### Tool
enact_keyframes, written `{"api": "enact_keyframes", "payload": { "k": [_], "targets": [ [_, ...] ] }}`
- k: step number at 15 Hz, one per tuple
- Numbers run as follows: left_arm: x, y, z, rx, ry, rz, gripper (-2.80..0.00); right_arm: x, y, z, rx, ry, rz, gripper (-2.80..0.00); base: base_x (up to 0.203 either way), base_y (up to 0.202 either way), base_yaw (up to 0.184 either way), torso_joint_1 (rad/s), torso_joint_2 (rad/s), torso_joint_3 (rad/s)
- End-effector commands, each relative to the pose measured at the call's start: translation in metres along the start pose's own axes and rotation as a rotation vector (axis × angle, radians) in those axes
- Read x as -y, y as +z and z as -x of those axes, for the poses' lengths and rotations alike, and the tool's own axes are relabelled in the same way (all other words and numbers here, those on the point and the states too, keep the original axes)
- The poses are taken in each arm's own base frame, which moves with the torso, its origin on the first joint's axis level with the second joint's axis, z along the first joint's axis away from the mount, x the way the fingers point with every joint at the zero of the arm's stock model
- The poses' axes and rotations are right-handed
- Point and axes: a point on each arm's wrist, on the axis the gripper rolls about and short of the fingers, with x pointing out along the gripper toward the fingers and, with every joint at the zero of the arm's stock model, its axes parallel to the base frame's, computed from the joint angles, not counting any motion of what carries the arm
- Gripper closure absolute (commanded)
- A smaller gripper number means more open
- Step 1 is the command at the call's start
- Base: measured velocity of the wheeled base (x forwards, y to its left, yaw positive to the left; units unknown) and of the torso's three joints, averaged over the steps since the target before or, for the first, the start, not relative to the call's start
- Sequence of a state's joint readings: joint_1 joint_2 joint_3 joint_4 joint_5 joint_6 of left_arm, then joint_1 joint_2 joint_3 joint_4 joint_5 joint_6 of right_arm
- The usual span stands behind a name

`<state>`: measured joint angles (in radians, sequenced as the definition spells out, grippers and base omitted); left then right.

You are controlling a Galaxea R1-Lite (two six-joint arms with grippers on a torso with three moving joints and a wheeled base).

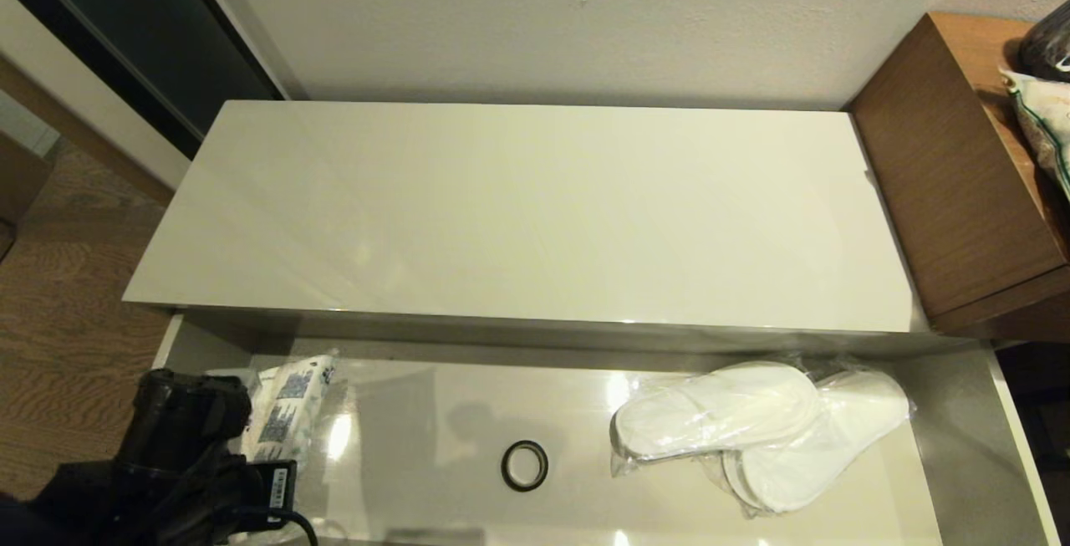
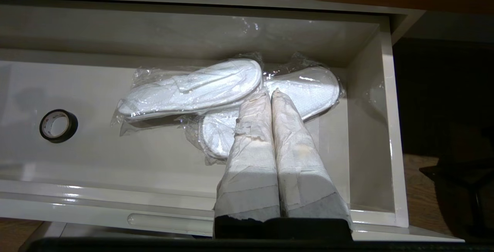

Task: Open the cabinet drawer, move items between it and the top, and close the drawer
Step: Put the tissue in the drawer

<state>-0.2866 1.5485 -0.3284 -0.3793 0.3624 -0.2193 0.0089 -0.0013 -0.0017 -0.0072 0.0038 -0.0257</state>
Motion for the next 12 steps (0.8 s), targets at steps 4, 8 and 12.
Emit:
{"api": "enact_keyframes", "payload": {
  "k": [4,8,12],
  "targets": [
    [0.012,-0.003,-0.031,-0.039,0.04,-0.023,0.0,0.0,0.0,0.0,-0.001,0.001,0.0,0.0,0.0,0.0,0.0,0.0,0.0,0.0],
    [0.022,-0.011,-0.062,-0.111,0.059,-0.041,0.0,0.0,0.0,0.0,-0.001,0.001,0.0,0.0,0.0,0.0,0.0,0.0,0.0,0.0],
    [0.033,-0.011,-0.092,-0.052,0.093,-0.027,0.0,0.0,0.0,0.0,-0.001,0.001,0.0,0.0,0.0,0.0,0.0,0.0,0.0,0.0]
  ]
}}
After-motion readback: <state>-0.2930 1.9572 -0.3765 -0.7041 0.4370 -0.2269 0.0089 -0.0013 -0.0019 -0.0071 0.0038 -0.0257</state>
